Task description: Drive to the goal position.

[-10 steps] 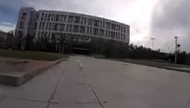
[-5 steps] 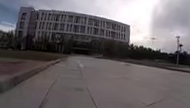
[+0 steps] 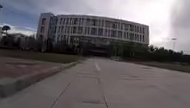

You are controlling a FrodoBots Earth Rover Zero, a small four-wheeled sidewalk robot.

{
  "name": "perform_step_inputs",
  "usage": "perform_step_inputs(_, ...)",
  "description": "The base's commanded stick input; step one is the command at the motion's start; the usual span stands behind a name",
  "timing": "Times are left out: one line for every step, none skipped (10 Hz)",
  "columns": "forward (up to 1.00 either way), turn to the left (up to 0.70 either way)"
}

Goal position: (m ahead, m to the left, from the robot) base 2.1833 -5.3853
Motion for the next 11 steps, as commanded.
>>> perform_step_inputs(0.70, 0.00)
perform_step_inputs(0.70, 0.00)
perform_step_inputs(0.70, 0.00)
perform_step_inputs(0.70, 0.00)
perform_step_inputs(0.70, 0.00)
perform_step_inputs(0.70, 0.00)
perform_step_inputs(0.70, 0.00)
perform_step_inputs(0.70, 0.00)
perform_step_inputs(0.70, 0.00)
perform_step_inputs(0.70, 0.00)
perform_step_inputs(0.70, 0.00)
